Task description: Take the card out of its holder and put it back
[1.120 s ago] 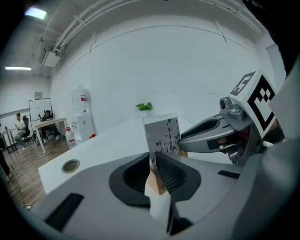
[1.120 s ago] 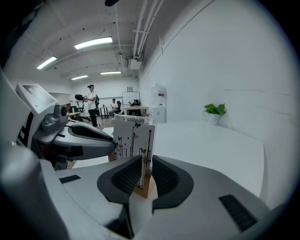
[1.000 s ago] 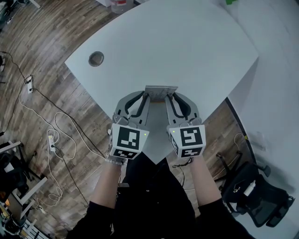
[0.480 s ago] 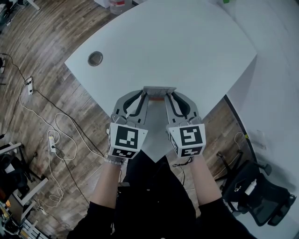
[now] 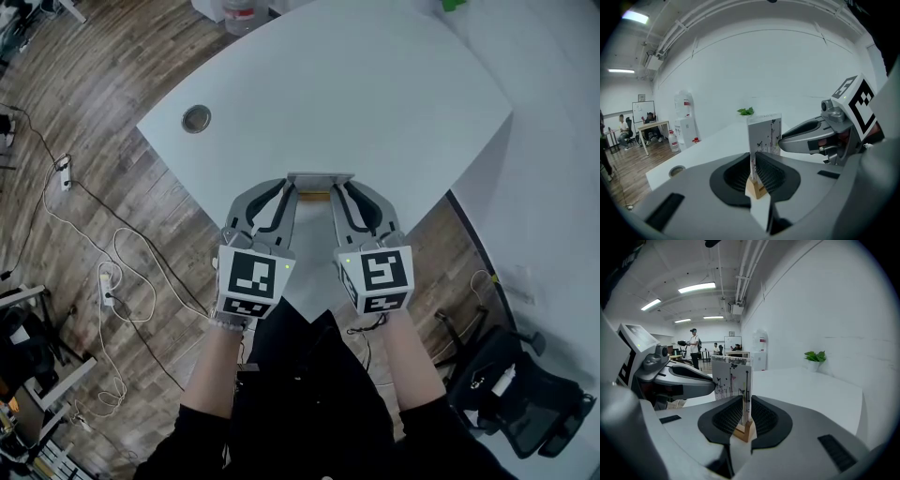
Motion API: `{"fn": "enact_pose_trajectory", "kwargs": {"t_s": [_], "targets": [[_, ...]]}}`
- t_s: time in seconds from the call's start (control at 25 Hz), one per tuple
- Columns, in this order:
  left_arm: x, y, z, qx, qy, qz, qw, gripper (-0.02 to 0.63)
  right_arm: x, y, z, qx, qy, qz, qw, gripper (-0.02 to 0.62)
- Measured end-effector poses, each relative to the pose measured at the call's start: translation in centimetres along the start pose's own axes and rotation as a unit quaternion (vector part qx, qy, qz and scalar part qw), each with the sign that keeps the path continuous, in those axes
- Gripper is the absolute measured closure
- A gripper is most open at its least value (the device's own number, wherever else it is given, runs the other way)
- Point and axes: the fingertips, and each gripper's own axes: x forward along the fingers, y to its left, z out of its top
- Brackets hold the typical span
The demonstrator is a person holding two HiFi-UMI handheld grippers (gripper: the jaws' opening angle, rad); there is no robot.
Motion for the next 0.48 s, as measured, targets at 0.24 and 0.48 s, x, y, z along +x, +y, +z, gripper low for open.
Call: {"fn": "enact_pose_trajectory", "kwargs": {"t_s": [0.24,0.48], "targets": [[-0.6,0.1,1.6,0.004,-0.012,0.007,0.9999,0.56,-0.7,-0.1,1.5,-0.002,-0.016,-0.002,1.0,0.508],[-1.7,-0.2,3.6,0.013,-0.025,0.013,0.9995,0.56,-2.2,-0.2,3.3,-0.009,-0.033,-0.005,0.999,0.508]]}}
